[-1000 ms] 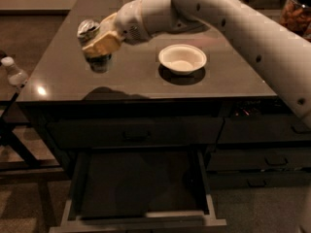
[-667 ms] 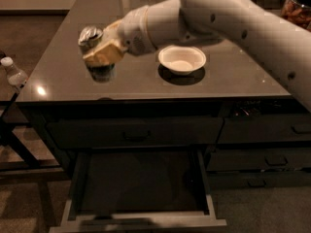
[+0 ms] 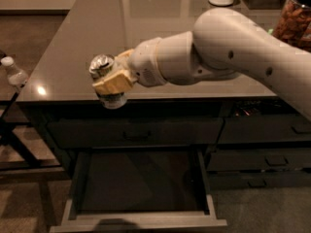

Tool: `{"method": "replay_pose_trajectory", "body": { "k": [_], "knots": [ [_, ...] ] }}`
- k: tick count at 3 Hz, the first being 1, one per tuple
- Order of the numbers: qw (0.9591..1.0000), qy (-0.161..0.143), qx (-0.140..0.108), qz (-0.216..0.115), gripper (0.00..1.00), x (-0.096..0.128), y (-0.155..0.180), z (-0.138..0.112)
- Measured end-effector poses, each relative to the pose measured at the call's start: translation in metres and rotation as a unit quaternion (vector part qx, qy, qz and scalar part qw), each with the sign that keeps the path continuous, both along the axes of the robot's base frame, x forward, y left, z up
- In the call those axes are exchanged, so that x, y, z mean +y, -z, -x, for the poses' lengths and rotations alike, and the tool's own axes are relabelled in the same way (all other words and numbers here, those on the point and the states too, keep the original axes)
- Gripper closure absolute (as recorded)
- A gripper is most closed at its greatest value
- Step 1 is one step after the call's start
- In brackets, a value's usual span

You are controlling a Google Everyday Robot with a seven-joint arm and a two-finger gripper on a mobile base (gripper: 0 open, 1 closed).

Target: Place 7up can into middle drawer

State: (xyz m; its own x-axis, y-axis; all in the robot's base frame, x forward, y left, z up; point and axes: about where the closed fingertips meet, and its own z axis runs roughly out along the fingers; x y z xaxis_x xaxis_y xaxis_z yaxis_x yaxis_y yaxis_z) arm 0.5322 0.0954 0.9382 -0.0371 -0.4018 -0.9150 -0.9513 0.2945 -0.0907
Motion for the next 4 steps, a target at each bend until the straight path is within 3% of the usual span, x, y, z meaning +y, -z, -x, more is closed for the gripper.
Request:
{"method": "replay_pose_trajectory", "body": {
  "k": [1,2,3,4],
  "knots": [
    [1.0,-0.002,-0.005,0.008,1.0,0.0,-0.008,0.003],
    [0.9998,0.017,-0.006,-0.001,1.0,0.002,-0.01,0.034],
    [0.9975,0.061,0.036,-0.009,1.0,-0.017,0.035,0.076],
    [0.9914,0.099,0.084,-0.011,1.0,-0.038,0.091,0.107]
  ]
}}
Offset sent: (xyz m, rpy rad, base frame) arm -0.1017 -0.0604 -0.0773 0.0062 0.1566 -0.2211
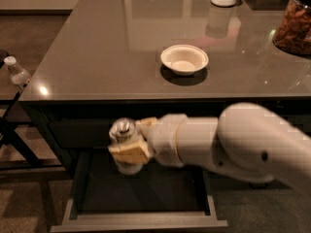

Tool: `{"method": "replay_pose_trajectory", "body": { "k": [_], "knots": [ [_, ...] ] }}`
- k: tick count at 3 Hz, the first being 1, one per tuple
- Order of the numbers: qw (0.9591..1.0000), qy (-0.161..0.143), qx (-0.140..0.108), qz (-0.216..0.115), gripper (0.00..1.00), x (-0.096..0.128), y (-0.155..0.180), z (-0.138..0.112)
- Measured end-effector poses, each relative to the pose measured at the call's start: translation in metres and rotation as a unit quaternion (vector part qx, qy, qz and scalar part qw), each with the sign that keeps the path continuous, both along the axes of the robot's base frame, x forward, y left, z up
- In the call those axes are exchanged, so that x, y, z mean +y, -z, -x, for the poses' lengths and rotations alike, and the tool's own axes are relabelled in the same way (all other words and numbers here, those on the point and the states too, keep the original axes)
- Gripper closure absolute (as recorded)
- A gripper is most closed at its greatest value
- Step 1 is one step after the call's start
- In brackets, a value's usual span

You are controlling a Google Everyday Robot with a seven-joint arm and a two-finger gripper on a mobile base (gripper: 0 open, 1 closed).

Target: Place 7up can into middle drawer

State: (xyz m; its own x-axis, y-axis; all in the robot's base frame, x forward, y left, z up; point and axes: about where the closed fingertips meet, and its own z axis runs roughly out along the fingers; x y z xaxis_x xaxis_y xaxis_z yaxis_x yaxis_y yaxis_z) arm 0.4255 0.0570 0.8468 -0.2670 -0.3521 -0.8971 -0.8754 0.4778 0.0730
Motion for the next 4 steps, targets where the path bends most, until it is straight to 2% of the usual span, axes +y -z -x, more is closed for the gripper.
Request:
{"method": "replay_pose_trajectory", "body": {
  "k": [1,2,3,4],
  "knots": [
    [1.0,0.004,0.007,0.005,1.0,-0.004,0.008,0.006],
    [0.9995,0.019,0.023,-0.003,1.0,-0.006,0.023,0.008],
    [0.9981,0.037,0.049,0.001,1.0,-0.015,0.072,0.013],
    [0.9973,0.047,0.055,0.012,1.0,-0.025,0.111,0.011]
  ]
}}
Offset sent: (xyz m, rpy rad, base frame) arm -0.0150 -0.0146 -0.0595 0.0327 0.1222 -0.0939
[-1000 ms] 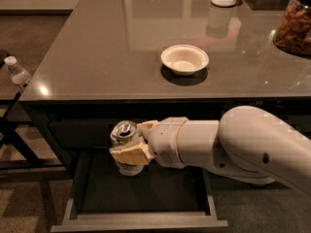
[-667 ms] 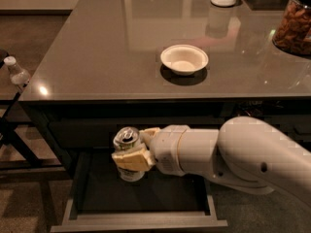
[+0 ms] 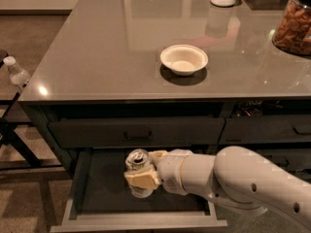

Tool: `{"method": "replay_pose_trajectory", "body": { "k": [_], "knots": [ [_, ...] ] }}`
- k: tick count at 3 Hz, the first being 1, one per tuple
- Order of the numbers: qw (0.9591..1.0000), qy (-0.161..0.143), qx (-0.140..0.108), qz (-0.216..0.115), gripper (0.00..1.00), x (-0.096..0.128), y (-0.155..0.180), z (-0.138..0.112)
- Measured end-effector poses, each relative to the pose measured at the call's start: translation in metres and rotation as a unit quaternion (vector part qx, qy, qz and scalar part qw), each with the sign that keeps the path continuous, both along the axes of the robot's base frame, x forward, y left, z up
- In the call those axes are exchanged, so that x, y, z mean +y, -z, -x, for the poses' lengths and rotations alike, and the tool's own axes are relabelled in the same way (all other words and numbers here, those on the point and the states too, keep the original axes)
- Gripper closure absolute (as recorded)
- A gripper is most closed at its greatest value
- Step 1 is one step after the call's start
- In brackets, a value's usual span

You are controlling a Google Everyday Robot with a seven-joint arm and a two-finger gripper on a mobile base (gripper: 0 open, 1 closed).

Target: Place 7up can into middle drawer

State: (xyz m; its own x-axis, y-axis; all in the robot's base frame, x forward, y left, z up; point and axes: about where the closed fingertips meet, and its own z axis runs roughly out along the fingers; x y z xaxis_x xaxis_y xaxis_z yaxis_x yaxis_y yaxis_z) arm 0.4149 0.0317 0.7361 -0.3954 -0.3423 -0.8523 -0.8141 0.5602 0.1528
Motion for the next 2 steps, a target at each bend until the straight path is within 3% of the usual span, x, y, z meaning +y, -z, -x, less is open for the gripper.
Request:
{"method": "replay_pose_trajectory", "body": {
  "k": [1,2],
  "knots": [
    [0.9996,0.016,0.019,0.011,1.0,-0.0055,0.0385,0.0024],
    [0.9996,0.019,0.019,0.012,1.0,-0.0064,0.0405,0.0016]
  ]
}}
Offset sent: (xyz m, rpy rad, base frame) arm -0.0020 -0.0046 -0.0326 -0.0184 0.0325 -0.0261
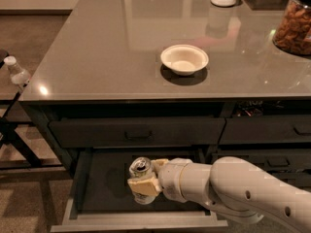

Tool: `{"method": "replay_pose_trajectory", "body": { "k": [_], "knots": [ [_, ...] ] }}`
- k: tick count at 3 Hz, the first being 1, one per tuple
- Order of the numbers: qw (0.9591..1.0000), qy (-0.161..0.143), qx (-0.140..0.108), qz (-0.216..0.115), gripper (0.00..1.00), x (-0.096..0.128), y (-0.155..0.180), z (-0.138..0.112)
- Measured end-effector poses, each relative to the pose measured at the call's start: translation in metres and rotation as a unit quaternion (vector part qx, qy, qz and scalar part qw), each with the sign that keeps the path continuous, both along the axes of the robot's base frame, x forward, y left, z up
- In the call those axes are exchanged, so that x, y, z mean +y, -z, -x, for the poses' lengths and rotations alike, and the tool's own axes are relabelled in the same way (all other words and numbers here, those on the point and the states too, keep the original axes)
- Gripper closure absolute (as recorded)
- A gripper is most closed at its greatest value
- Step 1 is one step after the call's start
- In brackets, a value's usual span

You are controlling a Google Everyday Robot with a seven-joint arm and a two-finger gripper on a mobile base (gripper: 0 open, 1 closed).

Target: Place 7up can into middle drawer

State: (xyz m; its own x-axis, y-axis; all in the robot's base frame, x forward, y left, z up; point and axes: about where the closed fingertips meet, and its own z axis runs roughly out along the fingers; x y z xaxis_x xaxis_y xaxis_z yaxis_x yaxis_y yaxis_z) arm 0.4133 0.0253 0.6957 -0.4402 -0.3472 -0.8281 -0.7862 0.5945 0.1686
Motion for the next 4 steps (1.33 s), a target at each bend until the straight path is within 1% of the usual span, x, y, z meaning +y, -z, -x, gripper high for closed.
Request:
{"method": "replay_pose_trajectory", "body": {
  "k": [1,2,3,4],
  "knots": [
    [0.9999,0.002,0.005,-0.01,1.0,0.001,0.009,0.0],
    [0.9996,0.011,0.006,-0.025,1.0,0.005,0.046,0.004],
    [0.9981,0.052,-0.022,-0.021,1.0,-0.004,0.079,-0.022],
    [0.9954,0.087,-0.036,-0.016,1.0,-0.011,0.103,-0.045]
  ]
}}
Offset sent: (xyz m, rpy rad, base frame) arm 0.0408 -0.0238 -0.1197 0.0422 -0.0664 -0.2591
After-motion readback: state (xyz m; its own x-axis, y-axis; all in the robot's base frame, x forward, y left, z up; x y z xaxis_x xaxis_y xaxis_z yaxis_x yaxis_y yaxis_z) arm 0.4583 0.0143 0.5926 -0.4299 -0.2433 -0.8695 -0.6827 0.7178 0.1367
